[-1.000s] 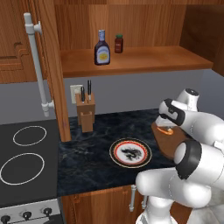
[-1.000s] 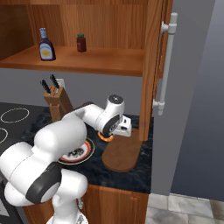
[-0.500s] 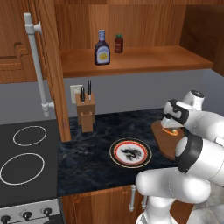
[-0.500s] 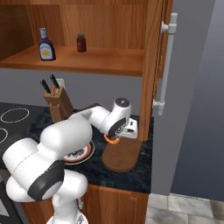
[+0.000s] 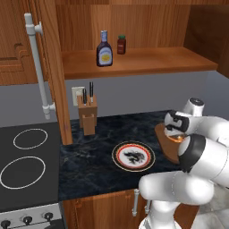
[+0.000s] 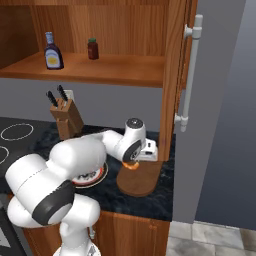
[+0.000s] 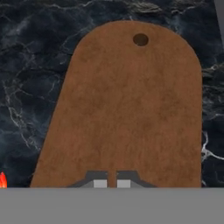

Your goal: Pick the shrimp from the plate and place it on the cutting board. Then pick the condiment bottle from the cabinet and place it next to the cutting board.

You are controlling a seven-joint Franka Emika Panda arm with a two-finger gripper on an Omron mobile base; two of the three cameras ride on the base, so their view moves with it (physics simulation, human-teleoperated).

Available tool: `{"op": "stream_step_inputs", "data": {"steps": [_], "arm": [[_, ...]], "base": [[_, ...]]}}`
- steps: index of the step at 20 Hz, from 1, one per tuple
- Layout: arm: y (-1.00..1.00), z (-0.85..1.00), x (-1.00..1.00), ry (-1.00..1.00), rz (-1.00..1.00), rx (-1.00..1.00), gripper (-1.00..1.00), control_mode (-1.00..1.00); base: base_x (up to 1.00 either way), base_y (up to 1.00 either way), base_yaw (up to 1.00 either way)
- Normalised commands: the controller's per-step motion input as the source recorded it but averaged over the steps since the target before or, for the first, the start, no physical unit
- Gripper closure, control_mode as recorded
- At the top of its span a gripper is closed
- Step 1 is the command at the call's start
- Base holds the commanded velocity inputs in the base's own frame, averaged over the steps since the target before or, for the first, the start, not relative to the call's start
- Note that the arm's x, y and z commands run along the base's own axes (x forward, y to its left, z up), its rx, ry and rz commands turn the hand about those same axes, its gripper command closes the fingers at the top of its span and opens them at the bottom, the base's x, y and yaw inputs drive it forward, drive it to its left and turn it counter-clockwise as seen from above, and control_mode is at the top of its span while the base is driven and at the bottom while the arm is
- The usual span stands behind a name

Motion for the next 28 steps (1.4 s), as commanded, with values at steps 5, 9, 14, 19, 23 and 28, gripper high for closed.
{"op": "stream_step_inputs", "data": {"steps": [5, 9, 14, 19, 23, 28], "arm": [[0.00, -0.24, 0.00, -0.04, 0.00, -0.08, 1.00, -1.00], [-0.15, -0.06, 0.01, 0.00, 0.00, -0.01, 1.00, -1.00], [-0.23, 0.00, 0.00, 0.00, 0.01, 0.00, 1.00, -1.00], [-0.23, 0.00, 0.08, 0.00, 0.01, 0.00, 1.00, -1.00], [-0.01, 0.00, 0.00, 0.00, 0.00, 0.00, 1.00, -1.00], [0.00, 0.00, 0.08, 0.00, -0.01, 0.00, 1.00, -1.00]], "base": [[0.00, 0.00, 0.00], [0.00, 0.00, 0.00], [0.00, 0.00, 0.00], [0.00, 0.00, 0.00], [0.00, 0.00, 0.00], [0.00, 0.00, 0.00]]}}
